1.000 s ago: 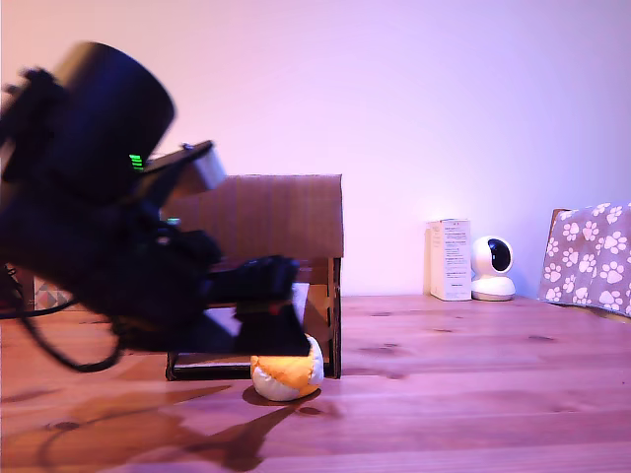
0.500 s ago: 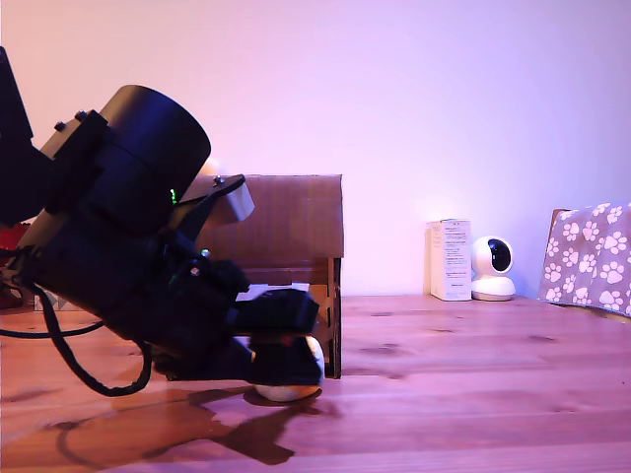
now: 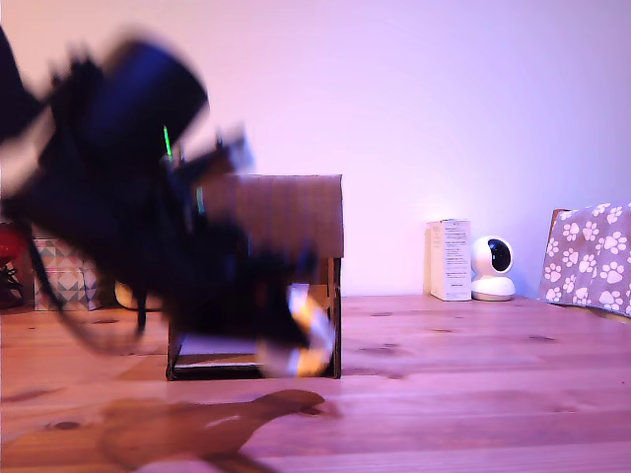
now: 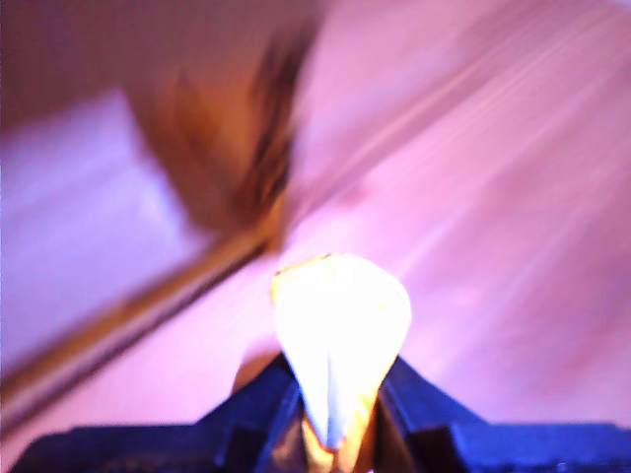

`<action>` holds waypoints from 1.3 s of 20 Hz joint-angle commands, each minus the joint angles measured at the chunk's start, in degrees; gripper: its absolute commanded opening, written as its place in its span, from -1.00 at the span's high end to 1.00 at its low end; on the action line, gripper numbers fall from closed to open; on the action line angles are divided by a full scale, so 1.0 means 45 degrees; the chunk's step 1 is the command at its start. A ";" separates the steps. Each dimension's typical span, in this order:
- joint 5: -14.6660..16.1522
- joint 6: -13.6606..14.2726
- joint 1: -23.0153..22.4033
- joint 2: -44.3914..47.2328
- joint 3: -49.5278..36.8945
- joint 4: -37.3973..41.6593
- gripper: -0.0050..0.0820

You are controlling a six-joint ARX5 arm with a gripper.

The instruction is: Drop the footbag into the cardboard dice tower

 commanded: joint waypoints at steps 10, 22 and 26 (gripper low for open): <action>0.0136 0.0102 -0.0112 -0.4517 -0.0019 -0.3041 0.77; -0.0729 0.2307 0.0641 -0.6251 0.0121 -0.1297 0.77; 0.0058 0.2302 0.1880 -0.5241 0.1554 -0.2171 0.77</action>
